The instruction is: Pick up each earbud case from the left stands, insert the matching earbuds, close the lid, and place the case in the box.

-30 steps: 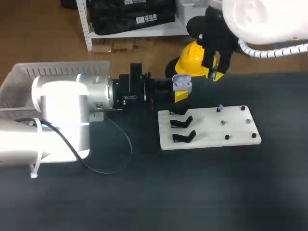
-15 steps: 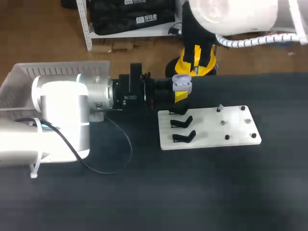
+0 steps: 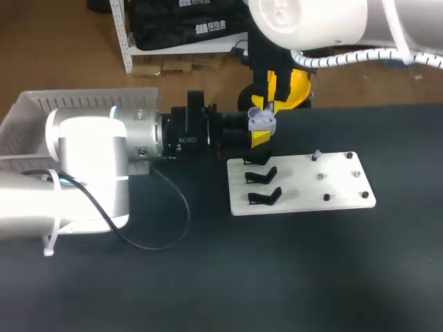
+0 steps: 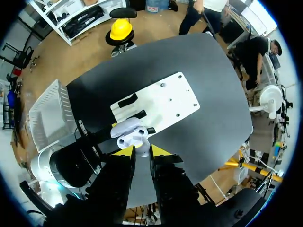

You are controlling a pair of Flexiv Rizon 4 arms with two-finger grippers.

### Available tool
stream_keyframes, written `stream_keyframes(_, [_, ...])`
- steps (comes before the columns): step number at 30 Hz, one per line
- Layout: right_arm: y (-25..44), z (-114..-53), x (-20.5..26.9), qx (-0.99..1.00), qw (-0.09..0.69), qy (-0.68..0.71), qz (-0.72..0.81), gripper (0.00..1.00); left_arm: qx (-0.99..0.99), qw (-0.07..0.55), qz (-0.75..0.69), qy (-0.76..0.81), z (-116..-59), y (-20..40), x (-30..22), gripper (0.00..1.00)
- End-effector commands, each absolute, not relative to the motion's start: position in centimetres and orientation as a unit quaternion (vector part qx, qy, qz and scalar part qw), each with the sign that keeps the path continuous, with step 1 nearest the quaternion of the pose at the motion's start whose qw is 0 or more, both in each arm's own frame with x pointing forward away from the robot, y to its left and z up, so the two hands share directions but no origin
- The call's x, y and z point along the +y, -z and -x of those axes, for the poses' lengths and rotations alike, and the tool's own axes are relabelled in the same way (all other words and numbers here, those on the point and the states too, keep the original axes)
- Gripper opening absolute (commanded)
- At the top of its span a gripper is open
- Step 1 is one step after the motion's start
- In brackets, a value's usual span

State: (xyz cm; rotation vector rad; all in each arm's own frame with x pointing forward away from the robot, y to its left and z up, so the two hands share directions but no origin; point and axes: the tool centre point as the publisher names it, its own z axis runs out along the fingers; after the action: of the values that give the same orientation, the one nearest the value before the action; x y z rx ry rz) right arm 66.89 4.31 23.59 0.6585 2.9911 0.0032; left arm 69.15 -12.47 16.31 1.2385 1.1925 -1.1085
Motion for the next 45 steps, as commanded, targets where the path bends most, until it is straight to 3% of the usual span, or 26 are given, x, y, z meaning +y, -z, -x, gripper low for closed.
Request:
stream_keyframes(1, [-23.2,-67.0,4.6,0.975,0.036,0.001,-0.218,0.0,0.497,0.527,-0.514,0.46,-68.9,-16.2,-12.5,0.0])
stream_keyframes(45, [-21.3,-67.7,4.7,0.975,0.027,0.011,-0.222,0.0,0.497,0.527,-0.514,0.46,-68.9,-16.2,-12.5,0.0])
